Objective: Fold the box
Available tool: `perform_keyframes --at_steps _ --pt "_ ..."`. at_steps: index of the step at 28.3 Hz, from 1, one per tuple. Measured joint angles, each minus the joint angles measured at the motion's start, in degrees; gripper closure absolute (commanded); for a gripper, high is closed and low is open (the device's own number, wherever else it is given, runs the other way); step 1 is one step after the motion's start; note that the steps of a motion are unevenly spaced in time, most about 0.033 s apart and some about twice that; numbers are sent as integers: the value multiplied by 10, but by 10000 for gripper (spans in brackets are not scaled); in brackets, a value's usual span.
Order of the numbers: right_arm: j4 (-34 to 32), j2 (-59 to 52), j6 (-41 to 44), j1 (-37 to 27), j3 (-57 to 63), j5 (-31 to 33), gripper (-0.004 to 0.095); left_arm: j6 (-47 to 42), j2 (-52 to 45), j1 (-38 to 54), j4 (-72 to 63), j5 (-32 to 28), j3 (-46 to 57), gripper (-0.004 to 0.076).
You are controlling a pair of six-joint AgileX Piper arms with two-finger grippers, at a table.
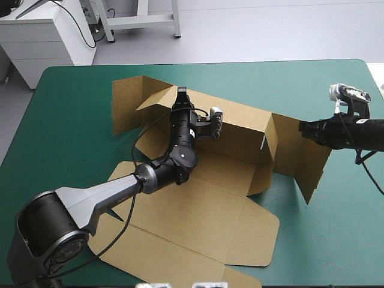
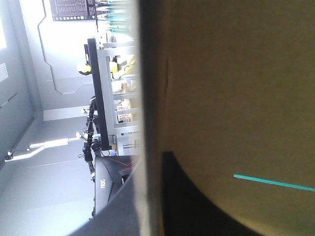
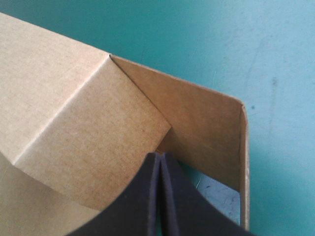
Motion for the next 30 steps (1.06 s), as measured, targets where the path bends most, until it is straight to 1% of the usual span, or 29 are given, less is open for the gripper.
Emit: perform_keyframes --at_steps 2,5,6,9,13,19,22,25,30 --pt "-5 1 9 0 -20 -19 922 0 0 0 0 0 -1 731" --pt "-24 17 33 0 -61 -23 922 0 0 0 -1 0 -1 721" --pt "-28 25 38 0 -74 -22 922 0 0 0 -3 0 -1 710" --pt "-37 51 49 0 -112 -10 922 1 0 0 -21 -3 -8 708" --pt "-43 83 58 0 -147 8 922 23 13 0 -79 -7 -48 708" --pt "-53 95 62 0 -161 17 922 86 61 0 -105 -12 -140 708" --pt "-65 95 63 0 -162 23 922 102 73 0 -107 -13 -171 708" --pt "-82 95 68 1 -162 21 922 107 74 0 -111 -9 -184 708" --pt "-88 96 73 1 -162 2 922 111 74 0 -144 20 -186 708"
